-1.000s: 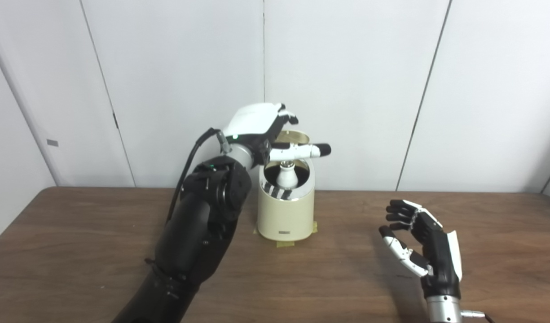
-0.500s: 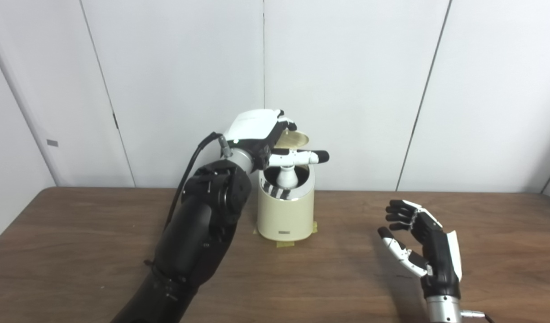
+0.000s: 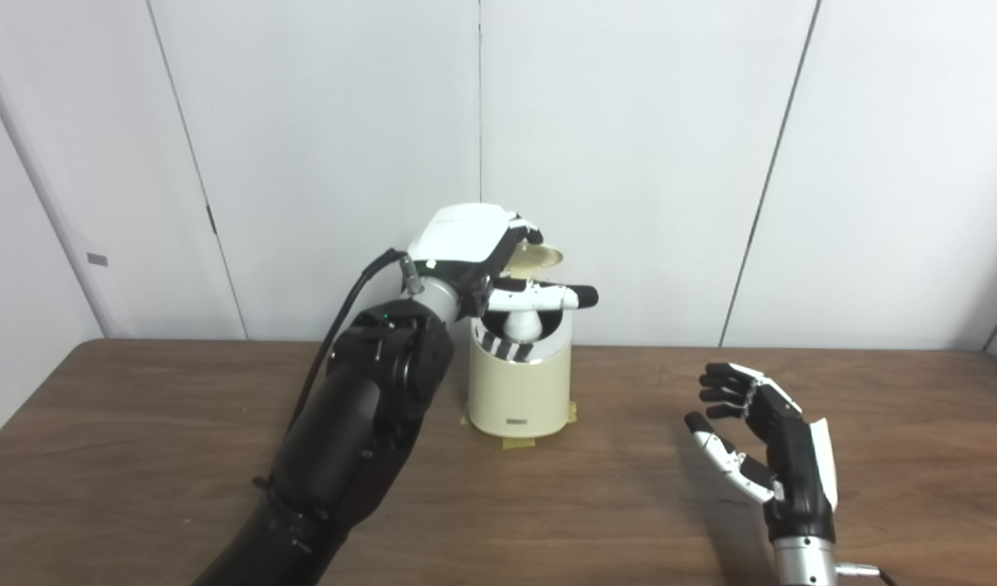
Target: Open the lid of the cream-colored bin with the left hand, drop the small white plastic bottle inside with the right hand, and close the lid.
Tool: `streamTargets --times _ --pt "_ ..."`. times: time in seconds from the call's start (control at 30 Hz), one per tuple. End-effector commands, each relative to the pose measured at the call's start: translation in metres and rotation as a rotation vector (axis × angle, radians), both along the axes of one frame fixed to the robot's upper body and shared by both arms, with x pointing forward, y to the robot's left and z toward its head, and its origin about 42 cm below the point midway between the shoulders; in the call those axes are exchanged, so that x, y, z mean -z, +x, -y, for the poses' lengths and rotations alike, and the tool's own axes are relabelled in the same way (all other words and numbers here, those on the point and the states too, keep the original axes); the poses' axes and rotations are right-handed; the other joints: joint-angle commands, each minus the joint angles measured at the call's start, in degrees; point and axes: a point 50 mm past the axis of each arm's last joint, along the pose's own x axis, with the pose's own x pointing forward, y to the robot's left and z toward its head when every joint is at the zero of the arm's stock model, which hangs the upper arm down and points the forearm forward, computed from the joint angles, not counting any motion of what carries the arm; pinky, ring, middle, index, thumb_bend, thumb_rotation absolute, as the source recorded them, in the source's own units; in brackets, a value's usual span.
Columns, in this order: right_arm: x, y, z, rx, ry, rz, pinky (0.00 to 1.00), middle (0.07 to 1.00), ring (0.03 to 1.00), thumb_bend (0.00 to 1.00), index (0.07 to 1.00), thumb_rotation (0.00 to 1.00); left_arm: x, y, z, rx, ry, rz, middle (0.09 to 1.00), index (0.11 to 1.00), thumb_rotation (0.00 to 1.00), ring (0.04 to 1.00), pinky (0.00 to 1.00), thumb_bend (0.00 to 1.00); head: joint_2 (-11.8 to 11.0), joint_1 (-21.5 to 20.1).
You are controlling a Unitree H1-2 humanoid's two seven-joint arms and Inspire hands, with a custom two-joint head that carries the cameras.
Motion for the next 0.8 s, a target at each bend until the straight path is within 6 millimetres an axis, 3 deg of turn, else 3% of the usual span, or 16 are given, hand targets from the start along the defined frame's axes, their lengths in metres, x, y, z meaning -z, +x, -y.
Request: streamTargets --times 0.0,0.77 --pt "0.012 -0.004 -0.025 -0.020 0.047 -0.022 0.54 0.655 0.626 0.24 0.656 0.10 -0.008 0.003 -0.005 -0.007 0.016 0.027 0.891 0.836 1.00 0.977 1.00 0.96 0.1 0.0" --pt "0.007 -0.005 -0.029 -0.022 0.045 -0.029 0.54 0.660 0.627 0.24 0.663 0.12 0.010 -0.002 -0.009 -0.004 0.040 -0.008 0.860 0.816 1.00 0.952 1.00 0.96 1.1 -0.6"
